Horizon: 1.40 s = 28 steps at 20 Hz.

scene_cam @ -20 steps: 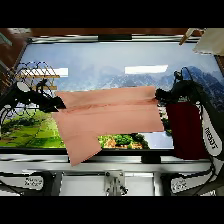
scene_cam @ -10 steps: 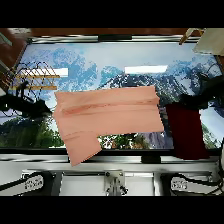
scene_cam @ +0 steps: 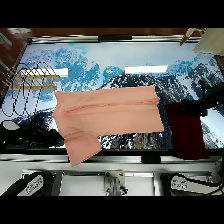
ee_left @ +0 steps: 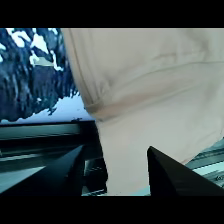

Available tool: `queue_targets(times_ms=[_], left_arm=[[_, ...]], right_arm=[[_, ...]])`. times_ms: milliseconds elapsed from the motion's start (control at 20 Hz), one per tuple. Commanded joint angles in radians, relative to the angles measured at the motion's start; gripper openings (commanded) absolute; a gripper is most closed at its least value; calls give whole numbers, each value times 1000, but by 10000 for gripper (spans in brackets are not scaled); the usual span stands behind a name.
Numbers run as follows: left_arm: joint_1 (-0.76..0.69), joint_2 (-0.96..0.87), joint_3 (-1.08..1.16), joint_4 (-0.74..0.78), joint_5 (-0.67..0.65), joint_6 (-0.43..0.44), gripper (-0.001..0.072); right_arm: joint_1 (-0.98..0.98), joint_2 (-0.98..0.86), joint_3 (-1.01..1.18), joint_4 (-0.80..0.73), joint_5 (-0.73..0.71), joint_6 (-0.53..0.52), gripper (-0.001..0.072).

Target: Fold the shirts.

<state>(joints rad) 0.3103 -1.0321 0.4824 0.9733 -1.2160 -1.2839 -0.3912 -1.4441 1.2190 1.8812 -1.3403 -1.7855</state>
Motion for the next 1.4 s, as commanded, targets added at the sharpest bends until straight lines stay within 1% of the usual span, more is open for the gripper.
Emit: queue_targets(times_ms=[0, 150, 350, 400, 450, 500, 550, 600, 650, 800, 850, 1050, 1350], left_arm=[[-14, 10, -63, -13, 70, 35, 474], [-58, -4, -64, -19, 113, 34, 473], [-124, -5, -66, -25, 126, 28, 453], [-132, -5, -66, -25, 141, 14, 420], [-137, -5, -66, -29, 153, 6, 366], [-136, -5, -66, -35, 155, 4, 339], [-136, -5, -66, -36, 154, 5, 195], [-136, -5, -66, -37, 153, 5, 67], [-136, -5, -65, -37, 150, 8, 28], [-136, -4, -65, -36, 136, 16, 26], [-136, -4, -65, -36, 130, 19, 26], [-136, -4, -65, -36, 124, 19, 27], [-136, -4, -65, -36, 124, 19, 27]], right_arm=[[-2, 1, -4, 28, 18, -4, 477], [-2, 1, -4, 28, 18, -3, 477], [-2, 1, -4, 28, 17, 1, 477], [-2, 1, -4, 28, 17, 2, 477], [-2, 1, -4, 28, 16, 8, 476], [-2, 1, -4, 28, 6, 12, 477], [-2, 0, -10, 27, -8, 11, 478], [-2, 0, -33, 29, -18, 5, 598], [-2, 0, -69, 44, -27, -16, 630], [-2, 0, -210, 159, -32, -75, 629], [-2, 0, -250, 170, -25, -82, 629], [-2, 0, -325, 170, -3, -87, 629], [20, -20, -334, 187, 45, -86, 629]])
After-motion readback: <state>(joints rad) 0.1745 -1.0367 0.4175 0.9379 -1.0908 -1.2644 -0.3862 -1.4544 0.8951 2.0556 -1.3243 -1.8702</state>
